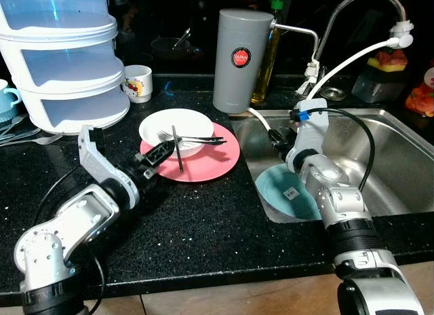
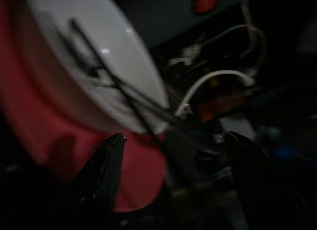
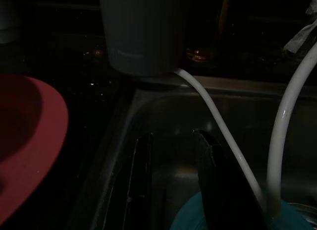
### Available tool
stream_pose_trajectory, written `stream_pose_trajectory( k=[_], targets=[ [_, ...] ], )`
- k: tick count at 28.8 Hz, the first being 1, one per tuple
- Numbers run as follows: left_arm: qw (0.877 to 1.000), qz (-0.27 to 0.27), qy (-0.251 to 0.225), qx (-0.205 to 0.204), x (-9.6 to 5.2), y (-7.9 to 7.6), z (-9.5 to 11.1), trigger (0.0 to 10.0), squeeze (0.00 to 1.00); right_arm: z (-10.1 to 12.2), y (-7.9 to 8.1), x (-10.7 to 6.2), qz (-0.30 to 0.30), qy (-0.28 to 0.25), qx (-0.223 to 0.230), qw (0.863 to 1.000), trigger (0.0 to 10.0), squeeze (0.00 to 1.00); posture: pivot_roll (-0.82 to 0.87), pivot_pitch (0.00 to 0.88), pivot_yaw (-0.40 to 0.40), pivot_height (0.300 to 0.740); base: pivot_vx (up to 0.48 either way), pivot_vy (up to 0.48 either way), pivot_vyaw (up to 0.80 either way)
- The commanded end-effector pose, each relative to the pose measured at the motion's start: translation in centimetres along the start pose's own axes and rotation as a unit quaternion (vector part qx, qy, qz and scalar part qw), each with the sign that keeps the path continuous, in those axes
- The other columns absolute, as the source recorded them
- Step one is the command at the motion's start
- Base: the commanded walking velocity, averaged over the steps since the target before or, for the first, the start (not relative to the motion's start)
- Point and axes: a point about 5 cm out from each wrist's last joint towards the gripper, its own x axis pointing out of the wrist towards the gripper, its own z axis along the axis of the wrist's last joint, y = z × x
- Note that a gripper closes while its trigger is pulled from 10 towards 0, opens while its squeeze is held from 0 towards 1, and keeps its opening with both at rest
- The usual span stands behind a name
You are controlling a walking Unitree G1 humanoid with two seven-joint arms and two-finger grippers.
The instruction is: Kitchen organization
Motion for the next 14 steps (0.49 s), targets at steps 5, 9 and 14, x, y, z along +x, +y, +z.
stream_pose_trajectory(
  k=[5,9,14],
  targets=[
    [0.999,-0.023,0.016,-0.03,0.8,-0.2,-0.6,10.0,0.0,0.5,-0.3,-0.1,-0.006,-0.014,0.008,1.0,10.0,0.0,0.0,0.044,-0.027,0.74,0.0,0.0,0.0],
    [0.998,-0.029,0.022,-0.046,1.3,0.1,-0.8,10.0,0.0,0.6,-0.3,-0.1,-0.006,-0.014,0.008,1.0,10.0,0.0,0.0,0.044,-0.026,0.74,0.0,0.0,0.0],
    [0.997,-0.035,0.024,-0.065,1.7,0.4,-0.8,10.0,0.0,0.6,-0.3,-0.1,-0.005,-0.013,0.007,1.0,10.0,0.0,0.0,0.044,-0.025,0.74,0.0,0.0,0.0]
  ],
)
